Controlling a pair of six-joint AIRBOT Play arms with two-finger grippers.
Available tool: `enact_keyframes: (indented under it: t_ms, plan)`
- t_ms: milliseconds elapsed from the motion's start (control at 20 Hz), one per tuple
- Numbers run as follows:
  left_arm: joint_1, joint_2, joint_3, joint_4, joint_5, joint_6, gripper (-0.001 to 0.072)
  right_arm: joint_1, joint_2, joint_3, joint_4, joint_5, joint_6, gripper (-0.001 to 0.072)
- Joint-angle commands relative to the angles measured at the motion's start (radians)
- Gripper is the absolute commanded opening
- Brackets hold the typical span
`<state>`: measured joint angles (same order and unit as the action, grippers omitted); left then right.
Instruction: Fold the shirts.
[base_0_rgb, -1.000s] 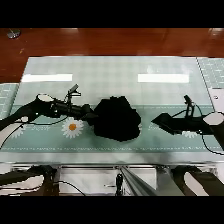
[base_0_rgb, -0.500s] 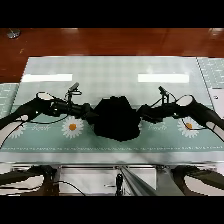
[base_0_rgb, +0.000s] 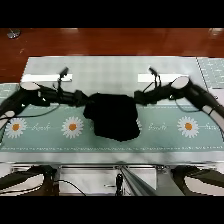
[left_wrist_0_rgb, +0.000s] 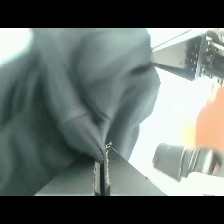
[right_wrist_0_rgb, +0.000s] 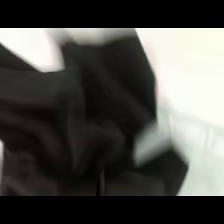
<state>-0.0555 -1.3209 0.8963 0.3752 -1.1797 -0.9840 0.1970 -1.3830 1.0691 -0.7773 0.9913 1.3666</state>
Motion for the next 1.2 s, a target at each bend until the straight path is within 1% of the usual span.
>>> enact_keyframes:
  t_ms: [0,100,200,300,400,500,650,800,1000,1150]
  plan:
    - [0.092,0.108,0.219,-0.003,-0.023,-0.078,0.0021,-0.063,0.063,0.377,-0.158,0.082,0.102,0.0034]
    - [0.115,0.139,0.387,-0.002,-0.014,-0.127,0.0021,-0.084,0.085,0.642,-0.226,0.107,0.144,0.0034]
    - [0.115,0.143,0.568,-0.002,-0.024,-0.170,0.0021,-0.082,0.091,0.885,-0.289,0.169,0.160,0.0034]
    - [0.111,0.145,0.741,-0.002,-0.048,-0.202,0.0021,-0.081,0.117,1.069,-0.294,0.229,0.160,0.0034]
    - [0.111,0.156,0.887,-0.002,-0.056,-0.229,0.0021,-0.082,0.209,1.085,-0.301,0.220,0.139,0.0034]
    - [0.111,0.177,1.003,-0.002,-0.070,-0.270,0.0021,-0.082,0.304,1.085,-0.301,0.264,0.111,0.0034]
    - [0.109,0.243,1.107,-0.002,-0.130,-0.295,0.0021,-0.082,0.432,1.085,-0.293,0.337,0.084,0.0034]
    - [0.109,0.342,1.113,-0.002,-0.162,-0.296,0.0021,-0.082,0.522,1.085,-0.282,0.372,0.083,0.0034]
    - [0.109,0.437,1.113,-0.001,-0.255,-0.297,0.0021,-0.082,0.562,1.080,-0.185,0.448,0.083,0.0035]
    - [0.109,0.446,1.106,0.030,-0.320,-0.325,0.0022,-0.082,0.562,0.966,-0.094,0.472,0.071,0.0035]
